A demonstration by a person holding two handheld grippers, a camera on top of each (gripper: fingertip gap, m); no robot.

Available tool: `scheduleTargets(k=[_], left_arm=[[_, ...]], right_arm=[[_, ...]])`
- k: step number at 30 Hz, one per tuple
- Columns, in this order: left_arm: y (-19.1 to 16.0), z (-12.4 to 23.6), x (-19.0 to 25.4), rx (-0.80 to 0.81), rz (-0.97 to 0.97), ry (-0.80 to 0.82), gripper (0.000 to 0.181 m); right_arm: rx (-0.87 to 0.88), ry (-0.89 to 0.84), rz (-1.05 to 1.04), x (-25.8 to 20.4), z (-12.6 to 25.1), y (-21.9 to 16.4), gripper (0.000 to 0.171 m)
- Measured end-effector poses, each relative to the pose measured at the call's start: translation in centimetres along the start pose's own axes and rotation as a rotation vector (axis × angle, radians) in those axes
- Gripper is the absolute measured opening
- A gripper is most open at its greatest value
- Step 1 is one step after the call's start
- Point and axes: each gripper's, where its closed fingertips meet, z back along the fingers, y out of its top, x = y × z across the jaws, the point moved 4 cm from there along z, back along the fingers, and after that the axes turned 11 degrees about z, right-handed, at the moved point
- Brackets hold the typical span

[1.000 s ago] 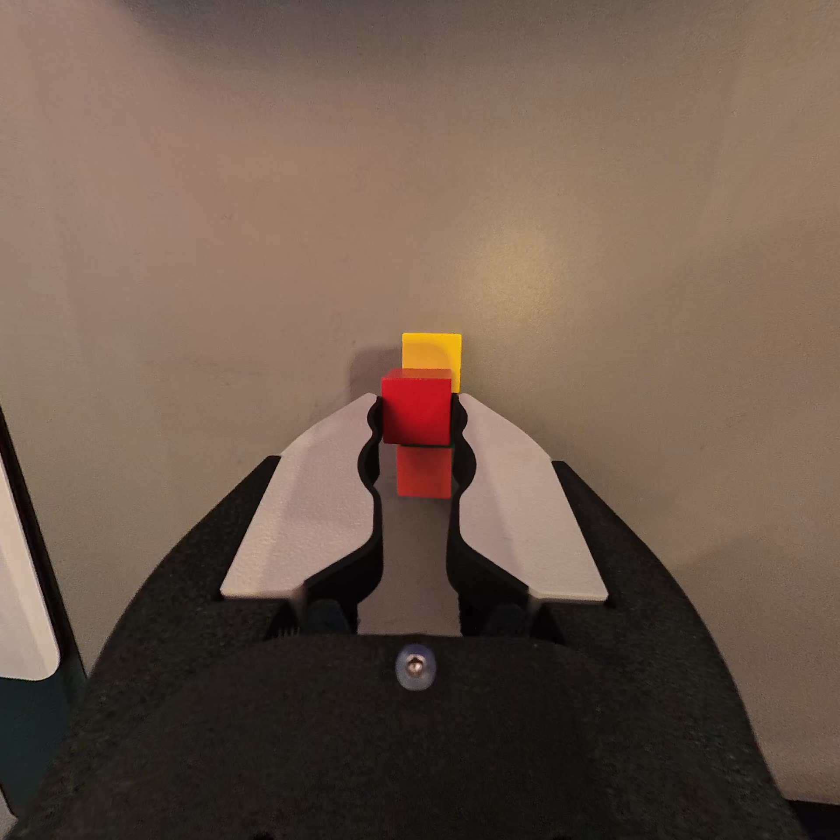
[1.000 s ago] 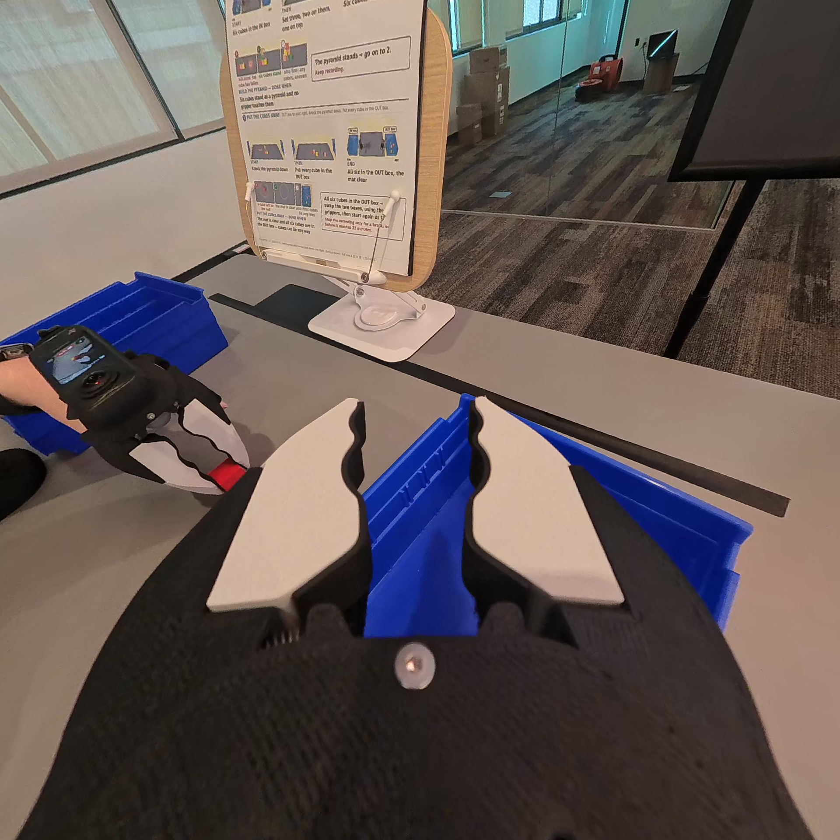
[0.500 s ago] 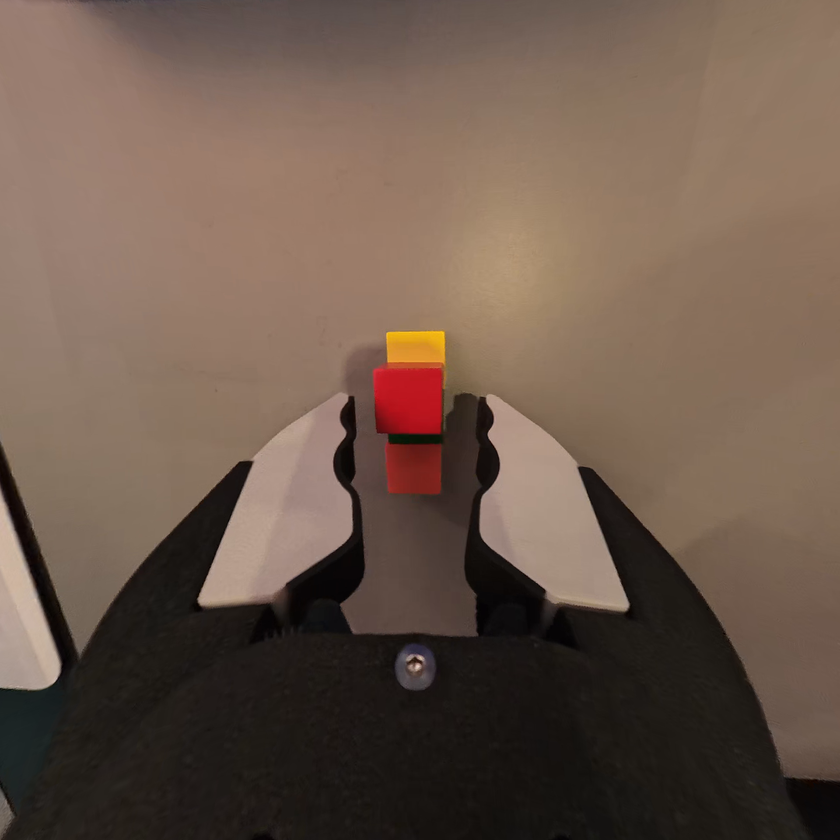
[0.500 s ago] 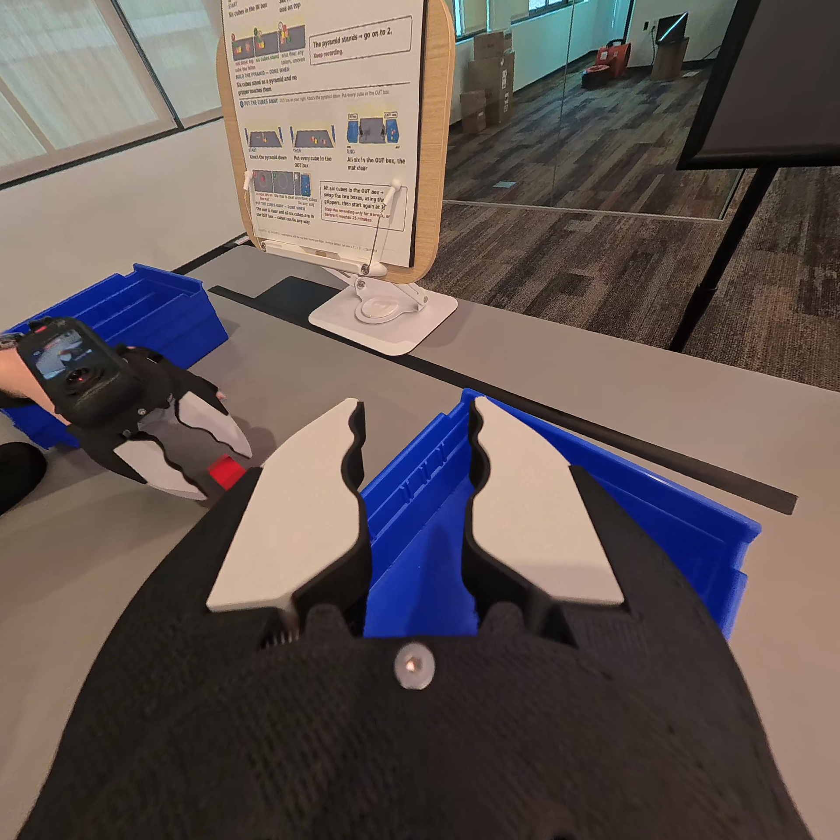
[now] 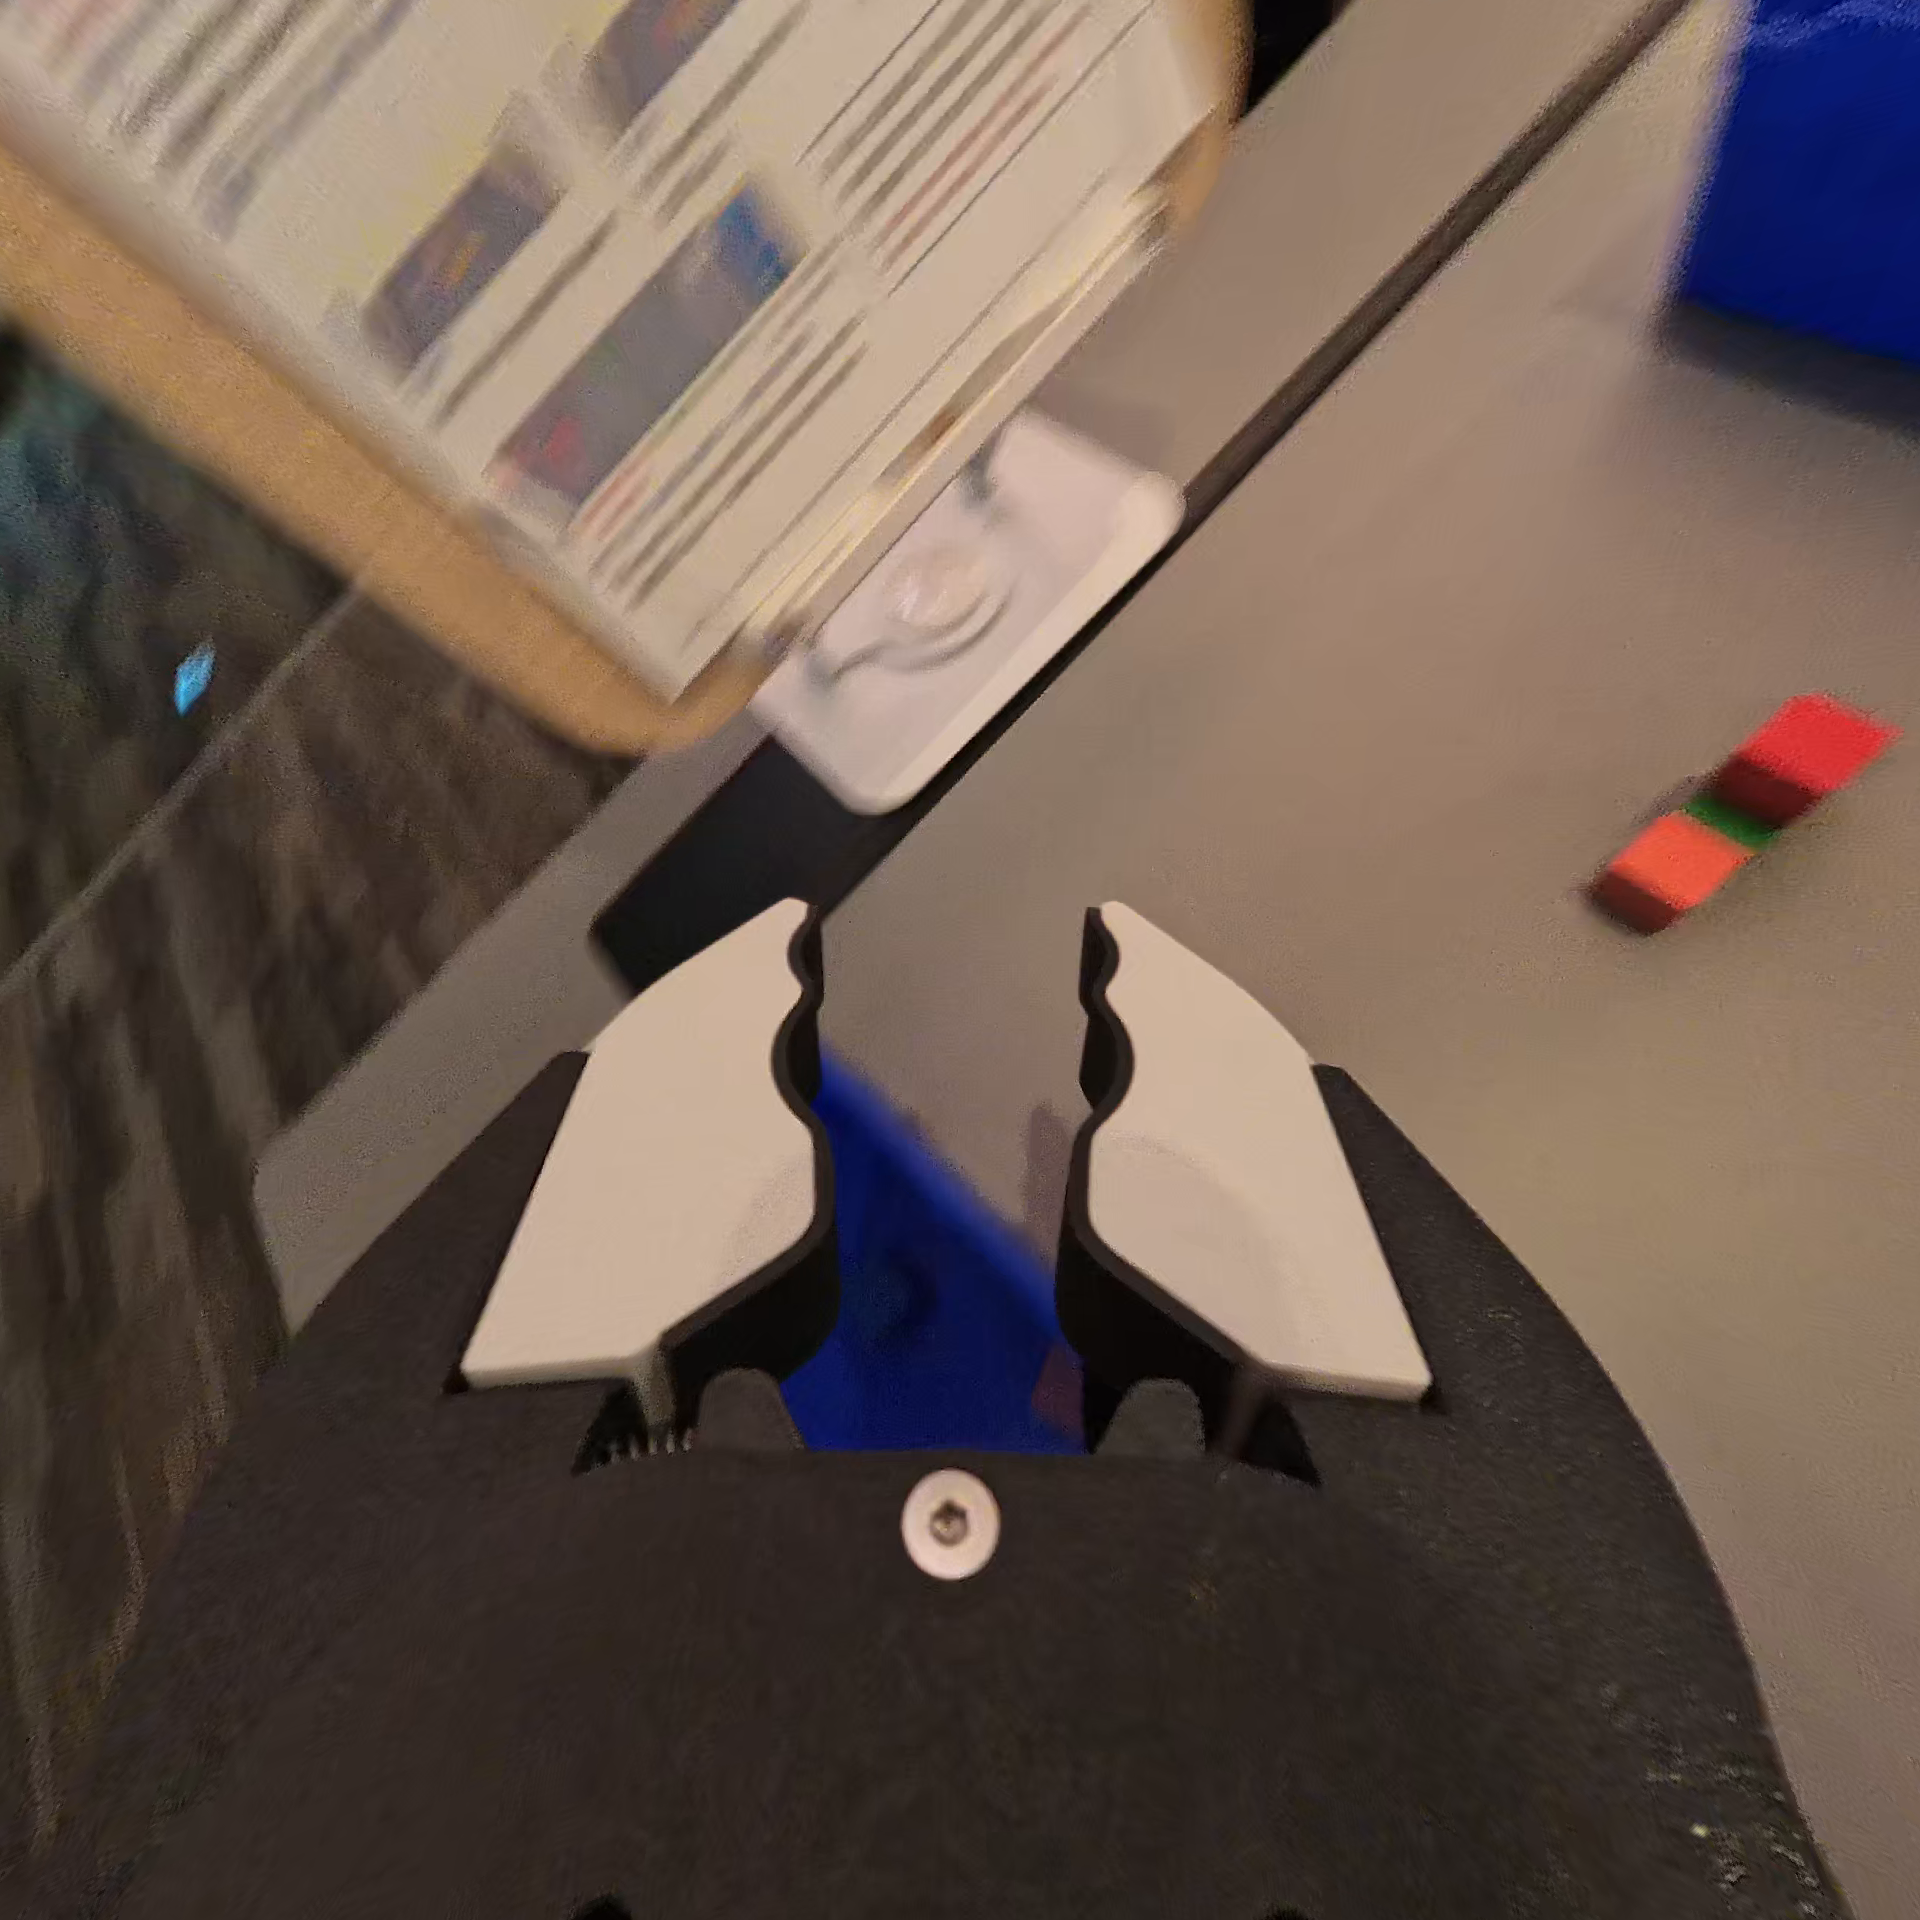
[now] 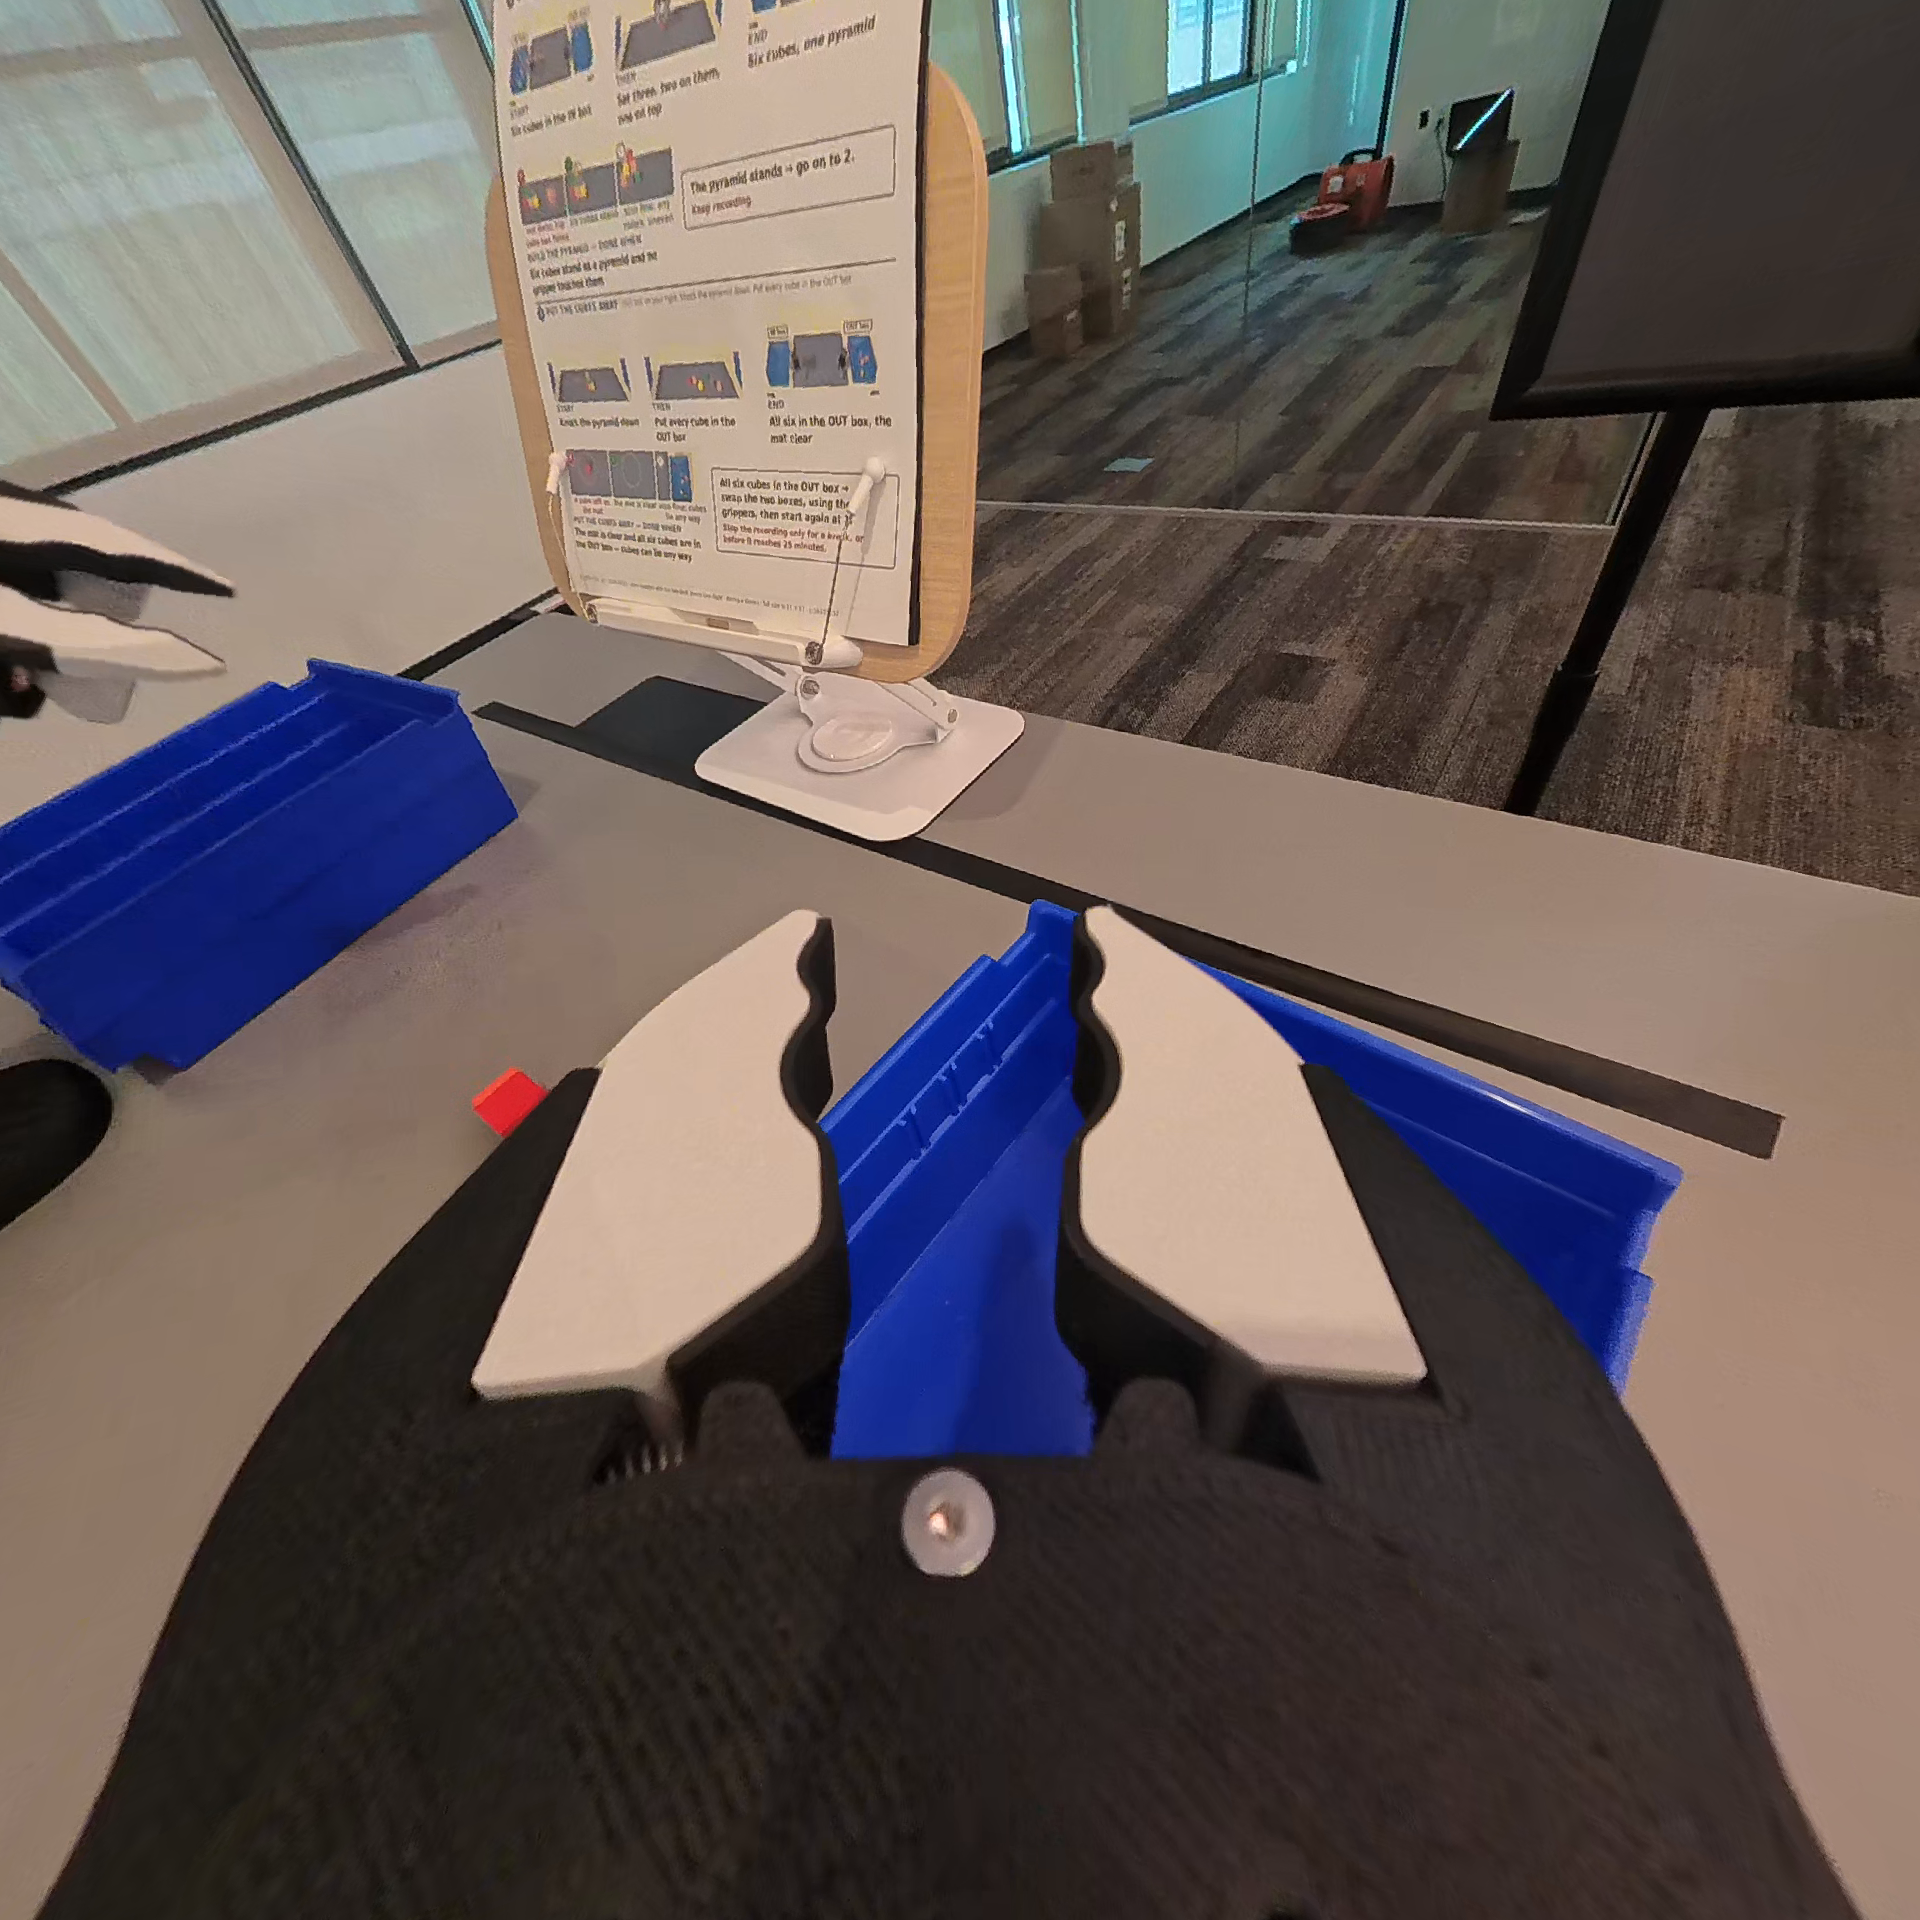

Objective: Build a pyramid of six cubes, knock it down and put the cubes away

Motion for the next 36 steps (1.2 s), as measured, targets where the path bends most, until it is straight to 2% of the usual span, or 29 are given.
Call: scheduleTargets(k=[3,5,7,9,11,13,17,21,24,27,29,33,36], left_arm=[[-5.4,1.2,-5.7,-0.137,0.215,0.095,0.052],[-9.1,0.8,-8.0,-0.211,0.325,0.116,0.057],[-12.4,-0.3,-8.5,-0.279,0.338,0.063,0.059],[-15.0,-1.6,-9.2,-0.336,0.445,0.079,0.058],[-16.6,-3.1,-8.8,-0.372,0.586,0.049,0.06],[-17.3,-4.5,-8.4,-0.403,0.639,0.049,0.062],[-17.9,-6.3,-8.2,-0.507,0.627,0.134,0.069],[-18.4,-7.4,-8.0,-0.597,0.586,0.205,0.065],[-19.0,-8.1,-7.4,-0.663,0.575,0.199,0.056],[-19.1,-8.4,-7.1,-0.692,0.59,0.158,0.033],[-19.2,-7.9,-7.5,-0.724,0.574,0.162,0.032],[-17.1,-5.6,-9.5,-0.61,0.534,0.203,0.032],[-11.9,-2.4,-10.4,-0.376,0.526,0.169,0.032]], right_arm=[[0.006,-0.003,0.002,-0.1,0.1,0.3,0.044],[-0.002,-0.008,0.008,-0.3,-0.1,0.3,0.044],[-0.02,-0.011,0.016,-0.5,-0.4,0.2,0.044],[-0.047,-0.012,0.028,-0.8,-0.9,-0.1,0.044],[-0.074,-0.019,0.041,-1.0,-1.4,-0.3,0.044],[-0.093,-0.017,0.049,-1.3,-1.9,-0.5,0.044],[-0.119,-0.019,0.062,-1.6,-2.4,-0.8,0.044],[-0.129,-0.018,0.069,-1.6,-2.6,-0.9,0.044],[-0.128,-0.016,0.066,-1.4,-2.5,-1.0,0.044],[-0.116,-0.019,0.059,-1.1,-2.2,-1.0,0.044],[-0.105,-0.021,0.049,-0.8,-1.9,-1.0,0.044],[-0.068,-0.02,0.02,-0.3,-1.3,-0.8,0.044],[-0.056,-0.021,0.014,-0.1,-1.1,-0.7,0.044]])
